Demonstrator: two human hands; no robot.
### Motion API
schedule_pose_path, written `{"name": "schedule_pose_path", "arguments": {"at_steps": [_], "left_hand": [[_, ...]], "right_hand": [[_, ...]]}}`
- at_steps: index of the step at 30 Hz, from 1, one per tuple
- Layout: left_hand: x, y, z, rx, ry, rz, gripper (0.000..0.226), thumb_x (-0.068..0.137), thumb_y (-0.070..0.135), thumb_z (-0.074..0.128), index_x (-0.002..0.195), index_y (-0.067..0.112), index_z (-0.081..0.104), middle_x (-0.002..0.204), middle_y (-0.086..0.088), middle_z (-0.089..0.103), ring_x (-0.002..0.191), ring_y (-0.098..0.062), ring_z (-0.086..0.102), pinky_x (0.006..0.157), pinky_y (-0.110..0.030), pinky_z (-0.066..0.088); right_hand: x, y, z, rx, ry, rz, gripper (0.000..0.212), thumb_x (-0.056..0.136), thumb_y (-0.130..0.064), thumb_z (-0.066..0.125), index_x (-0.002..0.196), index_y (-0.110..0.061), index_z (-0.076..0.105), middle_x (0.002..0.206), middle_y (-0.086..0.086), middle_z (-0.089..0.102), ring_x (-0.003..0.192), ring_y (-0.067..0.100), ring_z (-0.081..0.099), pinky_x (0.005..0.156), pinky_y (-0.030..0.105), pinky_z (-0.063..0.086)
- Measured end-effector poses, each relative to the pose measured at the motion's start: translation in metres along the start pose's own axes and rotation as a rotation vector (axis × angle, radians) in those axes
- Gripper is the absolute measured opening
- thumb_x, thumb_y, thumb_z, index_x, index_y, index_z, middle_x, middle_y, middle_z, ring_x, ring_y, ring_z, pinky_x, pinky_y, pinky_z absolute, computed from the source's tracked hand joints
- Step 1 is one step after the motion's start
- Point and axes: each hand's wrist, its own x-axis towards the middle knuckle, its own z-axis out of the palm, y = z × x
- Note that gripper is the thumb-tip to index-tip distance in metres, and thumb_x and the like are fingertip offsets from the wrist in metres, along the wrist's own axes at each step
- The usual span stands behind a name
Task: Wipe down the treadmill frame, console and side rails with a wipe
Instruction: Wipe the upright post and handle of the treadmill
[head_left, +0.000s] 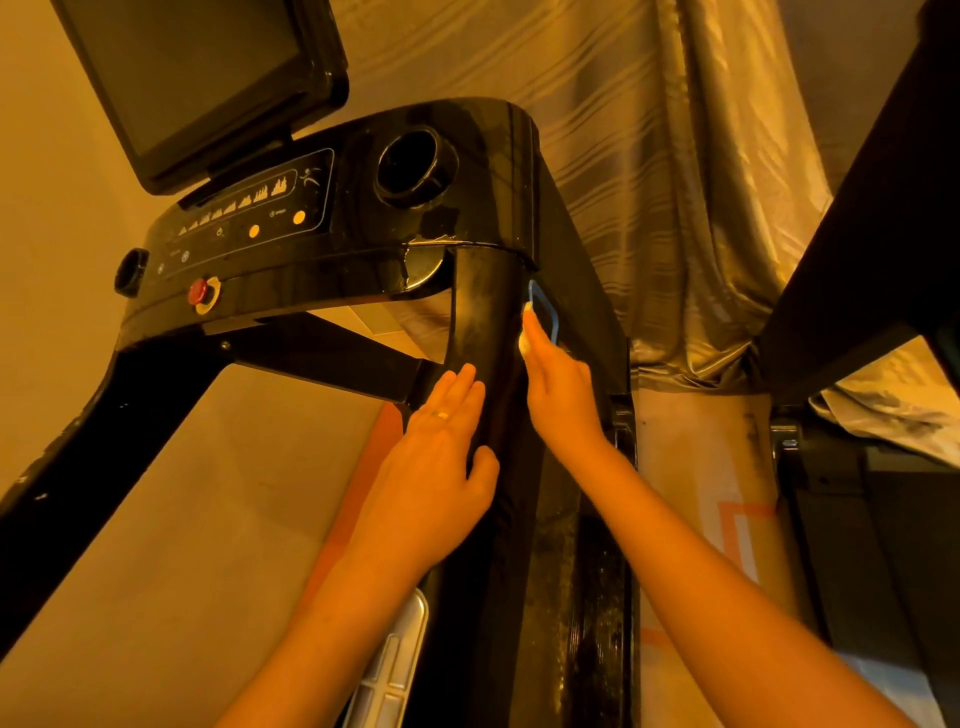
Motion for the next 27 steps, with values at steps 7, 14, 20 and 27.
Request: {"name": "schedule_pose_path", "arguments": {"at_steps": [7, 14, 20, 27], "left_hand": [[0.000, 0.002, -0.001, -0.004, -0.002, -0.007, 0.065, 0.104, 0.028, 0.045, 0.160, 0.029, 0.013, 0.166, 0.018, -0.002, 0.142, 0.009, -0.012, 0.107, -0.007, -0.005], [0.001, 0.000, 0.000, -0.003, 0.002, -0.006, 0.065, 0.104, 0.028, 0.046, 0.160, 0.029, 0.014, 0.165, 0.018, -0.001, 0.143, 0.009, -0.011, 0.105, -0.004, -0.008], [0.000, 0.000, 0.000, -0.016, -0.002, -0.014, 0.065, 0.103, 0.027, 0.047, 0.160, 0.028, 0.016, 0.166, 0.017, 0.002, 0.144, 0.008, -0.009, 0.117, -0.019, 0.005], [0.000, -0.002, 0.002, -0.016, 0.005, -0.014, 0.066, 0.102, 0.025, 0.049, 0.160, 0.025, 0.019, 0.167, 0.013, 0.005, 0.144, 0.007, -0.008, 0.120, -0.025, 0.012]], "right_hand": [[0.051, -0.011, -0.006, -0.020, -0.010, 0.038, 0.049, 0.108, -0.016, 0.036, 0.156, -0.018, 0.027, 0.126, 0.020, 0.061, 0.116, 0.032, 0.059, 0.085, 0.032, 0.046], [0.023, -0.004, -0.001, -0.002, -0.021, 0.032, 0.051, 0.108, -0.018, 0.036, 0.157, -0.020, 0.025, 0.115, 0.020, 0.064, 0.091, 0.020, 0.063, 0.070, 0.015, 0.044], [0.056, -0.010, -0.008, -0.013, -0.025, 0.039, 0.046, 0.109, -0.017, 0.034, 0.154, -0.013, 0.030, 0.111, 0.019, 0.064, 0.105, 0.032, 0.063, 0.076, 0.024, 0.040], [-0.041, -0.008, 0.005, 0.199, -0.008, 0.118, 0.047, 0.107, -0.020, 0.040, 0.154, -0.021, 0.031, 0.067, -0.013, 0.045, 0.058, -0.005, 0.052, 0.056, 0.006, 0.038]]}}
